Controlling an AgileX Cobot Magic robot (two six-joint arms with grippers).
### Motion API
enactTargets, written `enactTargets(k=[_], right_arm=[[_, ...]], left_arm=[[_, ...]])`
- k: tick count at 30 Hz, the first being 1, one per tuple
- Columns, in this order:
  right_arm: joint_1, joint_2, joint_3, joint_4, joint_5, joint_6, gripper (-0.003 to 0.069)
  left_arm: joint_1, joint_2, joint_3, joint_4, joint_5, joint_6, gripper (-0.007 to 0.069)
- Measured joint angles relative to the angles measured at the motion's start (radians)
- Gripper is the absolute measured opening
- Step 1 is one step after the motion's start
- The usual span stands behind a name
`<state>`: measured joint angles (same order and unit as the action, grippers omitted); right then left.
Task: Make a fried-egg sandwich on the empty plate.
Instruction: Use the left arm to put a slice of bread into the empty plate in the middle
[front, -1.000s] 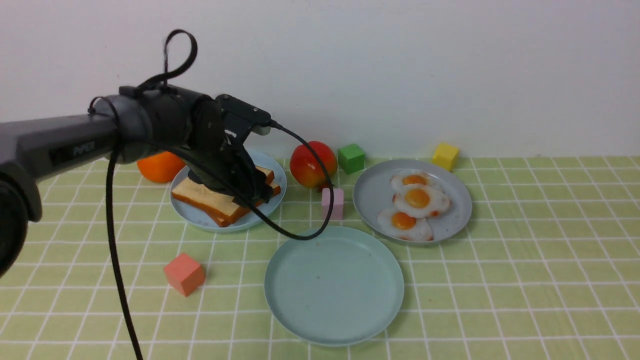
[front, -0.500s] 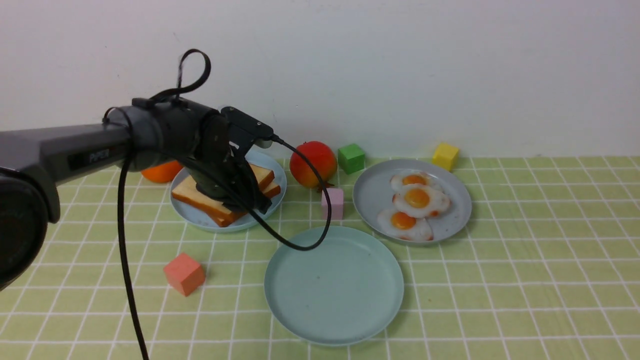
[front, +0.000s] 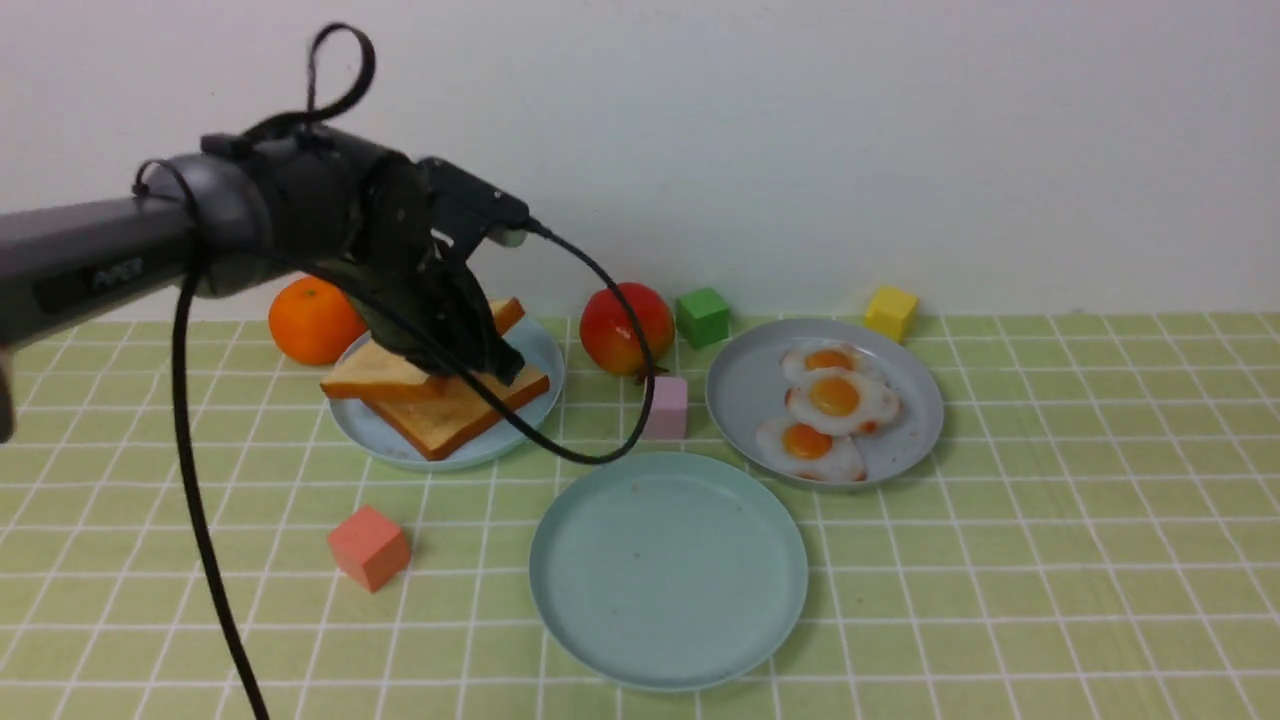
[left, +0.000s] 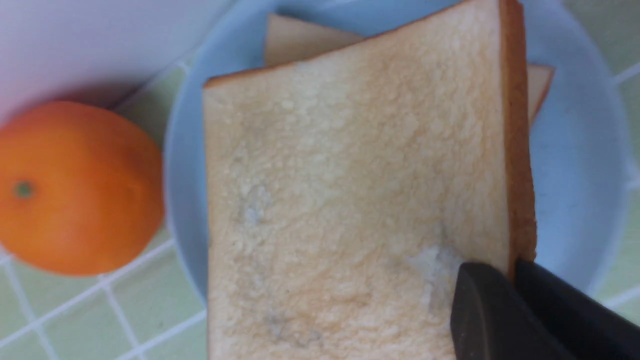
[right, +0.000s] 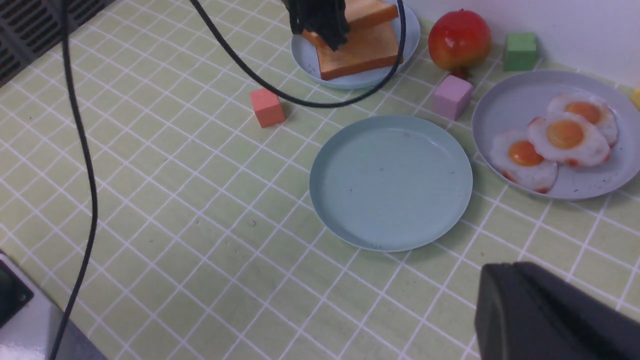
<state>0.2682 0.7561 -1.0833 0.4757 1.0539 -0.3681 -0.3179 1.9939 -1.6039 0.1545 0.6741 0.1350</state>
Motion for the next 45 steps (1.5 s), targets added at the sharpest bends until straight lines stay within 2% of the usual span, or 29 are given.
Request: enactTargets(k=[4, 5, 6, 11, 16, 22, 26, 30, 35, 45], right_arm=[[0.0, -0.008, 0.0, 0.0, 0.016, 0.0, 0.0025], [0.0, -0.009, 0.0, 0.0, 0.016, 0.0, 0.0025], [0.0, -0.021, 0.0, -0.003, 0.017, 0.0, 0.0025], [0.0, -0.074, 0.0, -0.02, 0.027, 0.0, 0.0025], [0.0, -0.13, 0.0, -0.028, 0.043, 0.007, 0.0025], [0.0, -0.168, 0.002, -0.046, 0.043, 0.018, 0.0025], [0.0, -0.171, 0.002, -0.046, 0.043, 0.022, 0.0029], [0.0, -0.171, 0.002, -0.05, 0.045, 0.024, 0.0031], [0.0, -0.171, 0.003, -0.051, 0.047, 0.025, 0.0031], [0.0, -0.173, 0.003, -0.052, 0.065, 0.025, 0.0031]], left_arm=[[-0.074, -0.125, 0.025, -0.057, 0.042, -0.004, 0.0022], [-0.079, -0.13, 0.028, -0.057, 0.043, -0.004, 0.0022], [-0.131, -0.17, 0.063, -0.061, 0.045, -0.006, 0.0022], [-0.253, -0.24, 0.174, -0.069, 0.054, -0.009, 0.0022], [-0.33, -0.259, 0.251, -0.07, 0.048, -0.011, 0.0022], [-0.37, -0.256, 0.293, -0.06, -0.006, -0.009, 0.0022], [-0.372, -0.224, 0.294, -0.099, -0.023, -0.002, 0.0022], [-0.398, -0.194, 0.294, -0.128, -0.022, 0.057, 0.0022], [-0.434, -0.174, 0.294, -0.127, -0.033, 0.081, 0.0022], [-0.435, -0.127, 0.294, -0.096, -0.034, 0.075, 0.0029]])
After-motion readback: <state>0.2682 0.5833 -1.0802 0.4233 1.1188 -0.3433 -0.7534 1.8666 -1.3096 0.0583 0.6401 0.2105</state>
